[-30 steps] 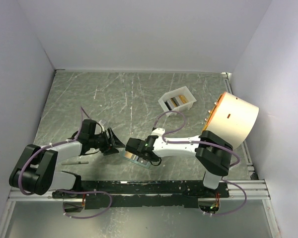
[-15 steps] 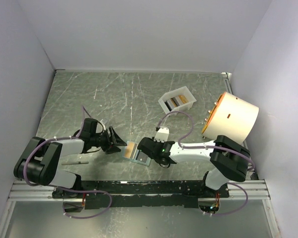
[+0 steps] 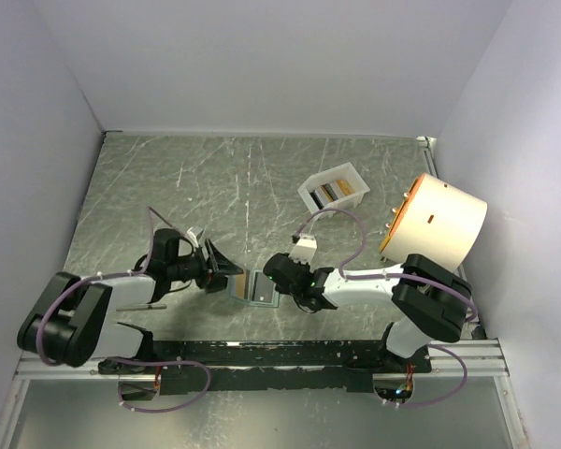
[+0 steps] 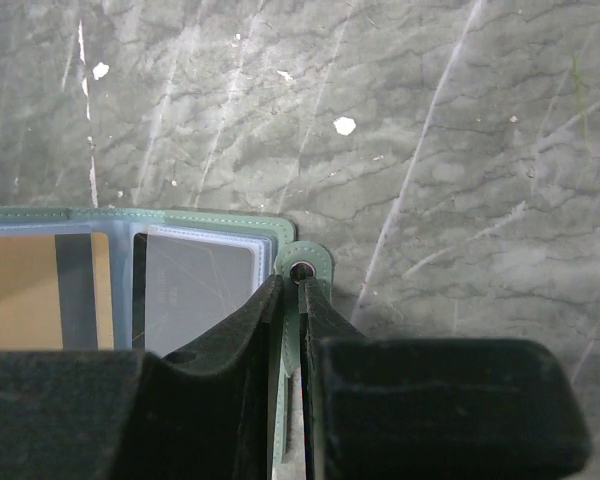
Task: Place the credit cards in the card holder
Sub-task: Close the card holder at the center of the board.
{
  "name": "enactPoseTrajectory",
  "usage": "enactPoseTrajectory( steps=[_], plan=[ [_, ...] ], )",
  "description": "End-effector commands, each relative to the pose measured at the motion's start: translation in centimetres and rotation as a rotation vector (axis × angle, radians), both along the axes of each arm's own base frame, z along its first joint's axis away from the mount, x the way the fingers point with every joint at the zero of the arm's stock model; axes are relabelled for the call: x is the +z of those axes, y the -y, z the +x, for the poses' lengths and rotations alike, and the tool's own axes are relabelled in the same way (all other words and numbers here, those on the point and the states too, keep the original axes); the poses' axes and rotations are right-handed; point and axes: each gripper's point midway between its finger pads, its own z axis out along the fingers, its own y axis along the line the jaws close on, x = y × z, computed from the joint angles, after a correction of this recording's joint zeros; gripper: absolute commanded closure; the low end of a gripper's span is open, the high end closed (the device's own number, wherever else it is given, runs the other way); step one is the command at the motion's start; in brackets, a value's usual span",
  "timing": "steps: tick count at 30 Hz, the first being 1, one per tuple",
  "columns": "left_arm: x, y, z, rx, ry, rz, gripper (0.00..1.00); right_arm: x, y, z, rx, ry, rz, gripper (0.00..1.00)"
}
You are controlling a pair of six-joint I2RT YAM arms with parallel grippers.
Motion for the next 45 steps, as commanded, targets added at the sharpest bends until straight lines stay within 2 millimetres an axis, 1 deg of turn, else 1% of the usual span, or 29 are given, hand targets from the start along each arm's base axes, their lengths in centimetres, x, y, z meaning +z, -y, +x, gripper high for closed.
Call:
enactPoseTrajectory(
  steps=[1, 4, 6, 10, 16, 20, 25, 26, 30, 32, 35, 38, 42, 45],
  plan=[
    [3.5, 1.0, 0.7, -0.019, 0.104, -0.026, 0.29, -2.0, 0.4, -1.4, 0.044, -0.077, -0.011, 0.9],
    [4.2, 1.2, 1.2, -0.013, 0.142, 0.026, 0.29, -1.8, 0.4, -1.4, 0.047, -0.076, 0.0, 0.88],
    [4.2, 1.2, 1.3, -0.015, 0.148, 0.045, 0.3, -1.5, 0.5, -1.4, 0.044, -0.076, 0.001, 0.86],
    [3.6, 1.8, 1.2, -0.029, 0.135, 0.031, 0.32, -0.8, 1.4, -1.7, 0.032, -0.069, 0.004, 0.81],
    [3.6, 3.6, 0.9, -0.068, 0.144, 0.003, 0.36, 0.0, 2.9, -1.9, 0.021, -0.041, 0.008, 0.8],
    [3.9, 5.1, 0.7, -0.101, 0.16, 0.008, 0.38, 0.0, 3.3, -1.8, 0.021, -0.033, 0.004, 0.81],
    [3.8, 6.2, 0.3, -0.127, 0.169, 0.035, 0.4, -0.1, 3.5, -1.9, 0.014, -0.045, 0.015, 0.82],
    [3.8, 6.4, 0.3, -0.131, 0.174, 0.044, 0.39, 0.0, 3.5, -1.9, 0.014, -0.043, 0.014, 0.81],
    [3.6, 7.0, 0.2, -0.145, 0.184, 0.081, 0.38, 0.4, 3.6, -1.5, 0.011, -0.039, -0.025, 0.69],
    [3.6, 7.2, 0.1, -0.146, 0.185, 0.082, 0.39, 0.3, 4.0, -1.5, 0.002, -0.049, -0.056, 0.68],
    [3.2, 7.3, 0.1, -0.143, 0.182, 0.092, 0.4, -0.2, 4.5, -1.6, 0.0, -0.061, -0.094, 0.7],
    [2.4, 7.4, -0.1, -0.15, 0.168, 0.096, 0.42, -0.4, 4.3, -1.6, 0.015, -0.061, -0.097, 0.75],
    [2.0, 8.0, -0.6, -0.174, 0.16, 0.083, 0.45, -0.1, 4.3, -1.4, 0.02, -0.046, -0.094, 0.83],
    [1.8, 8.6, -0.9, -0.194, 0.163, 0.078, 0.44, 0.5, 4.1, -1.3, 0.031, -0.02, -0.06, 0.86]
  ],
)
